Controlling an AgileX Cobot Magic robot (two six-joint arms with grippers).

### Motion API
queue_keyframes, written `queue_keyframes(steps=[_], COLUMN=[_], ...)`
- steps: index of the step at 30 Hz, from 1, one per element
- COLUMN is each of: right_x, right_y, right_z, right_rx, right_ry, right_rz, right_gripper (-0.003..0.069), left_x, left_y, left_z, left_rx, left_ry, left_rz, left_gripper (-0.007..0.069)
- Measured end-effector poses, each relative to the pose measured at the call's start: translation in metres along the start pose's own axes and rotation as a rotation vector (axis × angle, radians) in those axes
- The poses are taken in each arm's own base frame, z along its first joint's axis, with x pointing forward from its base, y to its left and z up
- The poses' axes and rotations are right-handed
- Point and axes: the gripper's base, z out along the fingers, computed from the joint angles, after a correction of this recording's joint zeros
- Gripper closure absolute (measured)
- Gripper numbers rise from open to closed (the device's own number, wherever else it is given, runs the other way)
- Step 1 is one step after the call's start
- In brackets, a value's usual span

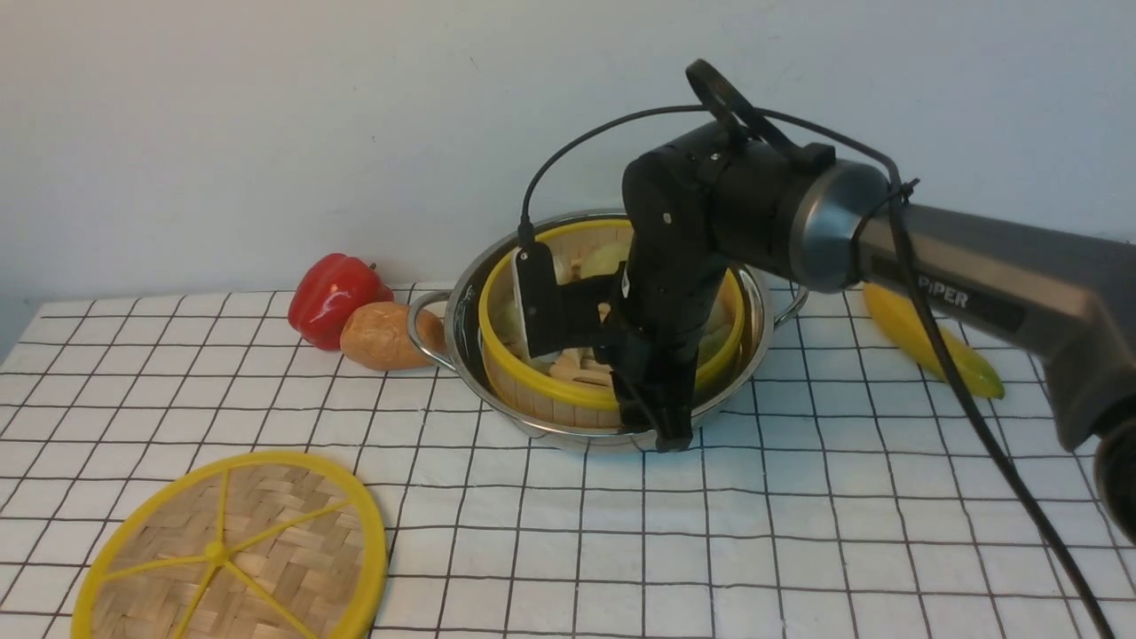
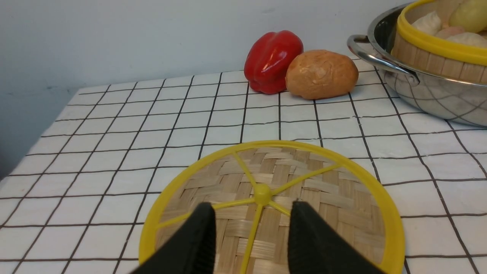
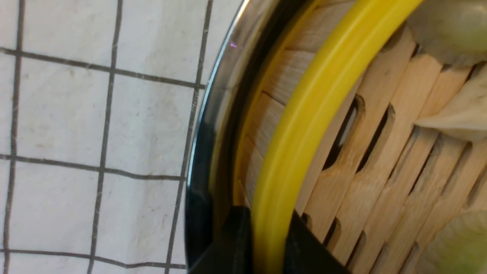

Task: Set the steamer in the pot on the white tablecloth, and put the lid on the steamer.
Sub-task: 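Place the bamboo steamer basket of food into the steel pot with the right gripper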

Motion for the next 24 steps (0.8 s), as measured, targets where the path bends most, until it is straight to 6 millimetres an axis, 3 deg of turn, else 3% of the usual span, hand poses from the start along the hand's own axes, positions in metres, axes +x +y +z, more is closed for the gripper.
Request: queue_keyframes(steps=[11,15,21,24], right_x=[0.0002,-0.0002,-0.0006,-0.0006], right_y=[0.0002,-0.0007,-0.002,-0.002], right_z=[0.0,-0.0011,-0.0015,-0.0015], right_rx=[-0.003,0.003,0.016,0.016], right_ry=[0.002,0.001,-0.003,-0.003], right_rz=[0.0,-0.002,-0.006,-0.006], right_gripper=[0.0566,0.0513,0.0365,0.0337], left_x=[0.0,0.0,0.0,0.0], left_y=[0.0,0.0,0.0,0.0], left_z=[0.0,0.0,0.0,0.0], left_rx=[0.0,0.0,0.0,0.0], left_ry=[0.0,0.0,0.0,0.0], left_rz=[0.0,0.0,0.0,0.0], left_gripper=[0.0365,0.0365,0.0365,0.0365])
